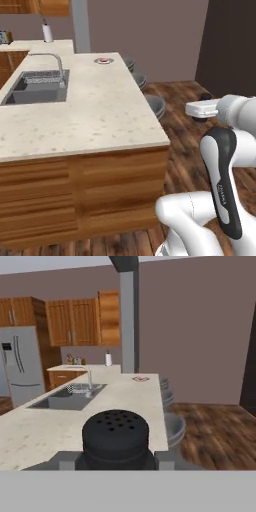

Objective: Retrieve the shaker from the cabinet and place it next the steak on a plate on the dining table.

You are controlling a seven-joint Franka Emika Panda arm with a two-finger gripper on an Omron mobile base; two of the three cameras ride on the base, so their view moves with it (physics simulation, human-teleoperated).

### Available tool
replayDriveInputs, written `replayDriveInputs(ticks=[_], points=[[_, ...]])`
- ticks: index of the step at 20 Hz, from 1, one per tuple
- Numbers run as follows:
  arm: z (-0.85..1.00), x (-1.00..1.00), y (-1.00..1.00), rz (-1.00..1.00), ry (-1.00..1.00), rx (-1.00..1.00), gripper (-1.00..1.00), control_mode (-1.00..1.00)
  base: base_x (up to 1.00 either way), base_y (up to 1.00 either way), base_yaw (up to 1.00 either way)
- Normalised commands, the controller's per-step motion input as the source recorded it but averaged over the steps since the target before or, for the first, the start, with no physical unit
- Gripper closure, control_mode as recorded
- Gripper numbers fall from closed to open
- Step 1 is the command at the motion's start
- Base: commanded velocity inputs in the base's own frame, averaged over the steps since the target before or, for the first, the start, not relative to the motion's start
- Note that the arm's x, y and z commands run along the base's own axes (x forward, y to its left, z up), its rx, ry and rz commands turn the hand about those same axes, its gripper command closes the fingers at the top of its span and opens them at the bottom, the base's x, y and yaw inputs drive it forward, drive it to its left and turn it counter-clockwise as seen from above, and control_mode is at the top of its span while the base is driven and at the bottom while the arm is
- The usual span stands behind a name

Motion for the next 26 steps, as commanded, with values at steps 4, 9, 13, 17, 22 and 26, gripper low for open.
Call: replayDriveInputs(ticks=[4,9,13,17,22,26], points=[[0.00,0.00,0.00,0.00,0.00,0.00,1.00,1.00,0.45,-1.00,0.30],[0.00,0.00,0.00,0.00,0.00,0.00,1.00,1.00,0.23,-0.98,0.57],[0.00,0.00,0.00,0.00,0.00,0.00,1.00,1.00,0.10,-0.55,0.82],[0.00,0.00,0.00,0.00,0.00,0.00,1.00,1.00,0.06,-0.23,0.96],[0.00,0.00,0.00,0.00,0.00,0.00,1.00,1.00,0.01,-0.27,0.94],[0.00,0.00,0.00,0.00,0.00,0.00,1.00,1.00,0.01,-0.83,0.71]])
